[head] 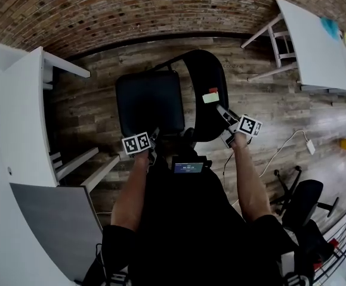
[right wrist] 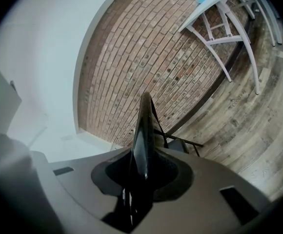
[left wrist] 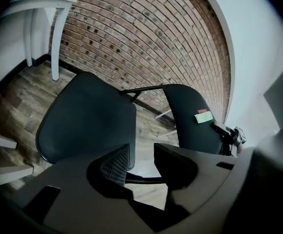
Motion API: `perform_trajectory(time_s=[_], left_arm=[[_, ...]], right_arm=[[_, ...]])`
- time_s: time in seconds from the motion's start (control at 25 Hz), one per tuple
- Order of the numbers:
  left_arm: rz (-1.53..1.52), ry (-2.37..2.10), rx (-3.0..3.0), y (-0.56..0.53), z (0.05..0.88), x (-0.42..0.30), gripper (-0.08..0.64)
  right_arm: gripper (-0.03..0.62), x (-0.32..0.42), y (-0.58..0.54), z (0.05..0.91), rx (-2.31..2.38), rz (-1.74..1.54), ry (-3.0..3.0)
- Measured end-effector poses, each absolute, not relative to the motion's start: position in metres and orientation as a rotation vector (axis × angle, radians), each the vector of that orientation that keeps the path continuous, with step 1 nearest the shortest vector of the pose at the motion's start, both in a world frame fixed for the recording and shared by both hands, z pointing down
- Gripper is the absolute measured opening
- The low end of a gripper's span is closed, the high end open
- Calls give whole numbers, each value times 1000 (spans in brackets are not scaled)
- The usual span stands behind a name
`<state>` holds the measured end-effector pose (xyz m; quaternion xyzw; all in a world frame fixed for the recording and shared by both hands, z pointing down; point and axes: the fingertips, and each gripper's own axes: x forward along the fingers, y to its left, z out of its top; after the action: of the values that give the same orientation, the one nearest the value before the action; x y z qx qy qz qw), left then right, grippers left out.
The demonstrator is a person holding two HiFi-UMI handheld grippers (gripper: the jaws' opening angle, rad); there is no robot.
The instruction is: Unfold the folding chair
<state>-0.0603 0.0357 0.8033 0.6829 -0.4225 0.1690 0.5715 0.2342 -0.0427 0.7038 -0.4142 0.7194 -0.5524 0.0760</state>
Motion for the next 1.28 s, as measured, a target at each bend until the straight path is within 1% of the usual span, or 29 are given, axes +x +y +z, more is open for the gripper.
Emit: perform_trajectory(time_s=[0.2, 0.64, 0.96, 1.28], left_arm=[[258, -870, 1617, 28, 784, -43, 147], [166, -809, 1635, 21, 765, -45, 127], [155, -777, 1649, 25, 757, -35, 120], [159, -751, 1648, 32, 757, -40, 118]], right_arm=[[97, 223, -42, 702, -1238, -1658, 2156], [112, 178, -42, 698, -1202, -1647, 2172], [117, 160, -41, 694, -1209, -1650, 2182], [124, 121, -41, 692, -1214, -1654, 2192]])
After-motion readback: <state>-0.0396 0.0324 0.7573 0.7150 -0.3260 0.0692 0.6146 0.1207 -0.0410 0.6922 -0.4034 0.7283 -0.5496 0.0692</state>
